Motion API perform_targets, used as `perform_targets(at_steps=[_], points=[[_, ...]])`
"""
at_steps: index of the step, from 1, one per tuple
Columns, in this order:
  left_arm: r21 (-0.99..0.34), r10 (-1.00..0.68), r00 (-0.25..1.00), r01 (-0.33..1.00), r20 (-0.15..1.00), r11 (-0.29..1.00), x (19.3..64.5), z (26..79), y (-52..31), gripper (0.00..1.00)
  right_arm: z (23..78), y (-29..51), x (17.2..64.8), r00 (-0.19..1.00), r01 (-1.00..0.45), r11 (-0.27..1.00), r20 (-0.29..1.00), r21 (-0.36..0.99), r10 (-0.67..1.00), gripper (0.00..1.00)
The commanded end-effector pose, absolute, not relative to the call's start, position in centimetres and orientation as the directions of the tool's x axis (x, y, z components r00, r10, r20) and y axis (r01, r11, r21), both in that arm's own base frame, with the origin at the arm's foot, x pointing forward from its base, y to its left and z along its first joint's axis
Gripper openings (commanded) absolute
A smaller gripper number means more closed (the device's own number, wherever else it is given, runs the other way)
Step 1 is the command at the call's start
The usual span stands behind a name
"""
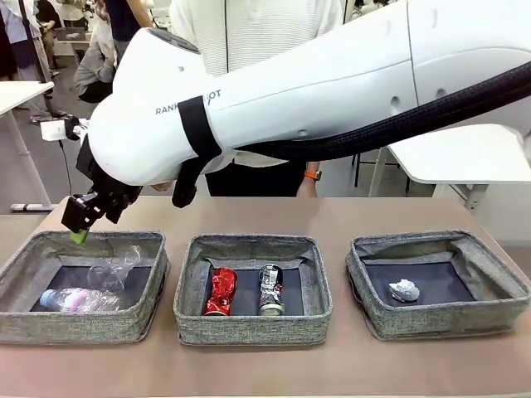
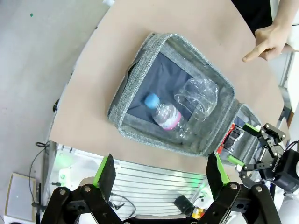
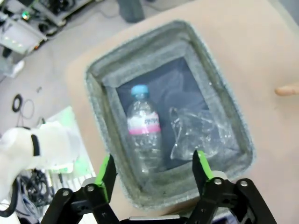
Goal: Sort the waste into the appropriate baskets.
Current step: Place the picked waste into the Fabric basket indicated by the person.
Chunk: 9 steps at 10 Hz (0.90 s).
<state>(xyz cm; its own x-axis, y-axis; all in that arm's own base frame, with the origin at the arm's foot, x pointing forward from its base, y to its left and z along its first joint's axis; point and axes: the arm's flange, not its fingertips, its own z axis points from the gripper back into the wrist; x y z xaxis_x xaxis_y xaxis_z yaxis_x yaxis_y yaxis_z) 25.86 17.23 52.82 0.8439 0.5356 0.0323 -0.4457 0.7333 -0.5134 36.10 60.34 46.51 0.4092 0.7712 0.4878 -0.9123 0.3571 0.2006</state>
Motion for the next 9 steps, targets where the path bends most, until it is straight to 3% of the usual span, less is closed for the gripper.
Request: perform_targets(at_steps=[1,4,5,6,8,9], points=[[-0.506,0.526,0.849,-0.433,0.048,0.746,25.6,52.7,17.7,1.00,46.5,59.1,35.7,0.400,-0.917,0.337,0.500,0.214,0.768,1.00],[-0.506,0.526,0.849,-0.433,0.048,0.746,25.6,52.7,17.7,1.00,47.0,57.9,36.0,0.434,-0.900,0.349,0.467,0.261,0.771,1.00],[-0.506,0.526,0.849,-0.433,0.048,0.746,25.6,52.7,17.7,1.00,48.5,55.5,36.7,0.528,-0.838,0.389,0.389,0.383,0.755,1.00],[-0.506,0.526,0.849,-0.433,0.048,0.746,25.6,52.7,17.7,1.00,50.9,50.3,37.7,0.639,-0.733,0.437,0.308,0.521,0.705,1.00],[-0.506,0.526,0.849,-0.433,0.048,0.746,25.6,52.7,17.7,1.00,53.3,38.9,38.6,0.692,-0.617,0.324,0.299,0.717,0.657,1.00],[-0.506,0.526,0.849,-0.433,0.048,0.746,25.6,52.7,17.7,1.00,52.8,33.7,38.9,0.763,-0.543,0.406,0.230,0.735,0.604,1.00]])
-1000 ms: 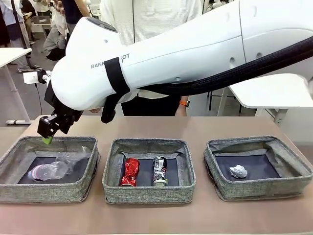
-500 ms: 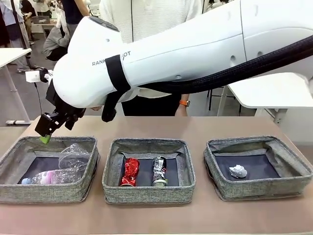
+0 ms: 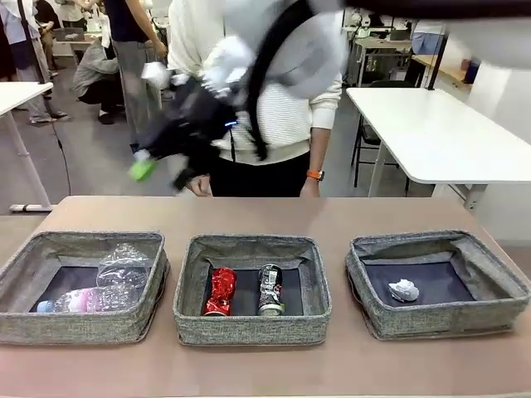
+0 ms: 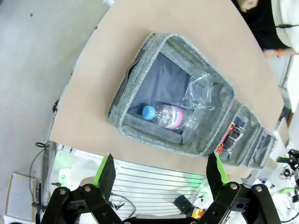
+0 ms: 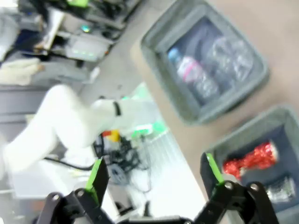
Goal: Sort the waste into the appropriate baskets.
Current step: Place the picked waste into the Fabric basket indicated by the person.
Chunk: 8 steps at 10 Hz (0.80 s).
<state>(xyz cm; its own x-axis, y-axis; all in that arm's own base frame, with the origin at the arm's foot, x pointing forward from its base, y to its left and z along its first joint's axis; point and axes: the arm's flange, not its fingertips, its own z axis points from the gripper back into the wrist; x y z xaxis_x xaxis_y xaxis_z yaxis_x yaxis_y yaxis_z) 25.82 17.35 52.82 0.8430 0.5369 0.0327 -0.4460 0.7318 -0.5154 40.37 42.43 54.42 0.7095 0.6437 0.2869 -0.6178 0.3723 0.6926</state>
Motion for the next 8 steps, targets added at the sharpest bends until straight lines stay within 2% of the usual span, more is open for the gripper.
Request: perform_targets(at_steps=[1,2,3,4,5,6,7,8], points=[[-0.506,0.526,0.849,-0.433,0.048,0.746,25.6,52.7,17.7,1.00,51.8,28.3,39.3,0.804,-0.485,0.375,0.234,0.790,0.547,1.00],[-0.506,0.526,0.849,-0.433,0.048,0.746,25.6,52.7,17.7,1.00,50.6,24.8,39.4,0.835,-0.460,0.380,0.246,0.802,0.491,1.00],[-0.506,0.526,0.849,-0.433,0.048,0.746,25.6,52.7,17.7,1.00,49.8,24.3,39.0,0.907,-0.361,0.546,0.149,0.756,0.393,1.00],[-0.506,0.526,0.849,-0.433,0.048,0.746,25.6,52.7,17.7,1.00,54.3,28.2,41.3,0.814,-0.479,0.352,0.256,0.804,0.521,1.00],[-0.506,0.526,0.849,-0.433,0.048,0.746,25.6,52.7,17.7,1.00,54.3,28.2,41.3,0.814,-0.479,0.352,0.256,0.804,0.521,1.00],[-0.516,0.537,0.843,-0.445,0.033,0.731,25.8,52.8,17.4,1.00,51.6,22.4,40.6,0.867,-0.413,0.414,0.212,0.811,0.450,1.00],[-0.601,0.321,0.947,-0.242,0.025,0.762,27.9,52.9,13.9,1.00,51.5,24.3,42.3,0.876,-0.393,0.318,0.246,0.863,0.415,1.00],[-0.664,0.214,0.977,-0.143,0.026,0.734,30.3,52.2,10.7,1.00,52.0,21.5,43.7,0.916,-0.345,0.264,0.261,0.901,0.306,1.00]])
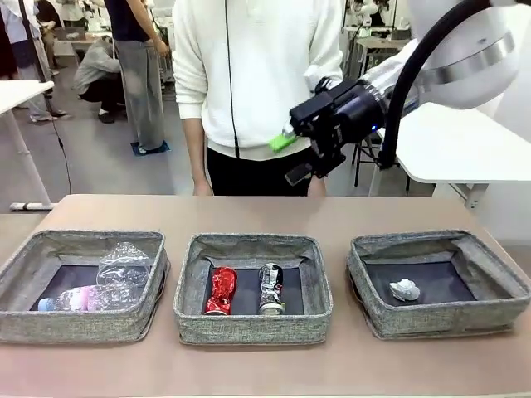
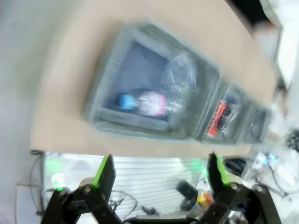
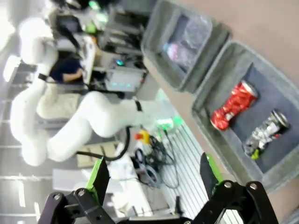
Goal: Sort the waste into the appropriate baskets.
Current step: Place the picked waste into the Fabric basket indicated by the person.
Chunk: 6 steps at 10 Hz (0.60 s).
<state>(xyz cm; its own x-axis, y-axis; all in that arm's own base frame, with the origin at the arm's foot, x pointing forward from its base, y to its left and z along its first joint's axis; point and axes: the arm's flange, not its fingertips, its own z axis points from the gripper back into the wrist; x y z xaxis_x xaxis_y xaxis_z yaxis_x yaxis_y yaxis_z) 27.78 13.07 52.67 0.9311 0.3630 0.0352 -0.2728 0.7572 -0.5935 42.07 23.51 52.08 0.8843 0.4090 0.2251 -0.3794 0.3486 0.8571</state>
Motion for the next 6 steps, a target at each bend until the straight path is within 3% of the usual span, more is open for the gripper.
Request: perform_targets(at_steps=[1,3,4,5,6], points=[[-0.703,0.108,0.993,-0.045,0.046,0.710,31.9,51.4,7.8,1.00,52.6,15.3,44.3,0.954,-0.289,0.264,0.255,0.920,0.156,1.00],[-0.798,0.047,0.998,0.001,0.037,0.603,33.4,50.0,6.2,1.00,53.5,3.1,43.1,0.978,-0.194,0.142,0.202,0.971,-0.051,1.00],[-0.859,0.044,0.999,-0.002,0.023,0.512,33.7,49.3,6.7,1.00,53.3,-1.9,41.6,0.990,-0.120,0.093,0.126,0.988,-0.065,1.00],[-0.927,0.038,0.999,0.012,0.028,0.374,33.8,48.8,7.0,1.00,52.4,-5.9,40.0,0.996,-0.049,0.105,0.057,0.993,-0.075,1.00],[-0.949,0.136,0.988,0.028,0.074,0.314,33.8,48.5,7.4,1.00,50.8,-8.8,38.1,0.998,0.044,0.221,-0.034,0.974,-0.052,1.00]])
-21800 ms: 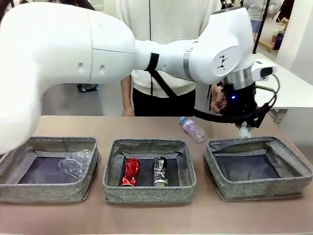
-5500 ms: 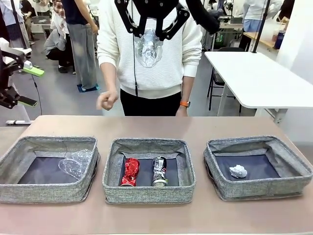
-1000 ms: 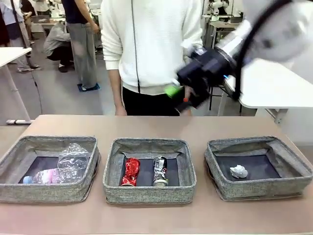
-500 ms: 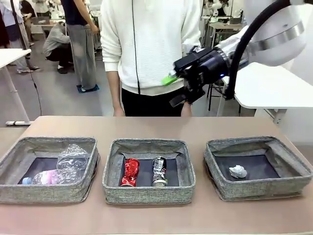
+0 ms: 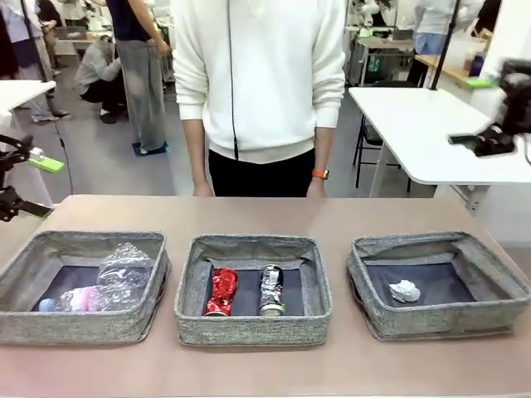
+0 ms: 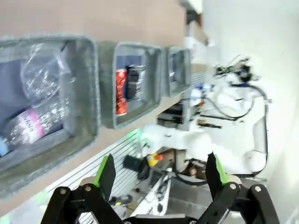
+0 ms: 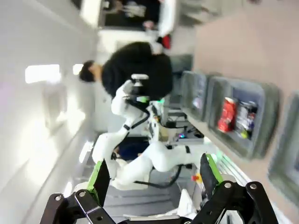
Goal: Sort the waste into the appropriate baskets.
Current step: Place the picked waste into the Fabric basket indicated by the person.
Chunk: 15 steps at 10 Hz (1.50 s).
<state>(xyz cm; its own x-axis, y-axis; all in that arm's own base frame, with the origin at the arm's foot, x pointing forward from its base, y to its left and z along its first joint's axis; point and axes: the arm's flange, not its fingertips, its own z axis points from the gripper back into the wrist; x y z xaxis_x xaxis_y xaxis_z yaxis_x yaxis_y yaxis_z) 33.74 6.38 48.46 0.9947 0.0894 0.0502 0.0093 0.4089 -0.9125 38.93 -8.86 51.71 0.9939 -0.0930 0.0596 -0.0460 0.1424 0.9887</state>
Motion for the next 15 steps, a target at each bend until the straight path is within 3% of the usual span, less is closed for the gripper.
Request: perform_targets(at_steps=[1,3,4,5,15], points=[[-0.969,0.157,0.983,0.056,0.096,0.243,33.5,48.6,8.0,1.00,50.0,-9.6,36.1,0.999,0.049,0.286,-0.044,0.957,-0.021,1.00],[-0.992,0.203,0.977,0.036,0.059,0.117,33.1,49.1,9.2,1.00,48.7,-8.7,34.6,1.000,0.000,0.308,0.004,0.951,-0.011,1.00],[-0.983,0.219,0.975,0.008,0.048,0.181,33.2,48.8,9.8,1.00,48.5,-7.4,35.4,0.997,-0.023,0.279,0.041,0.960,-0.059,1.00],[-0.982,0.197,0.979,0.021,0.059,0.188,33.2,49.2,9.3,1.00,48.7,-10.8,35.0,0.999,0.043,0.274,-0.037,0.961,-0.025,1.00],[-0.982,0.197,0.979,0.021,0.059,0.188,33.2,49.2,9.3,1.00,48.7,-10.8,35.0,0.999,0.043,0.274,-0.037,0.961,-0.025,1.00]])
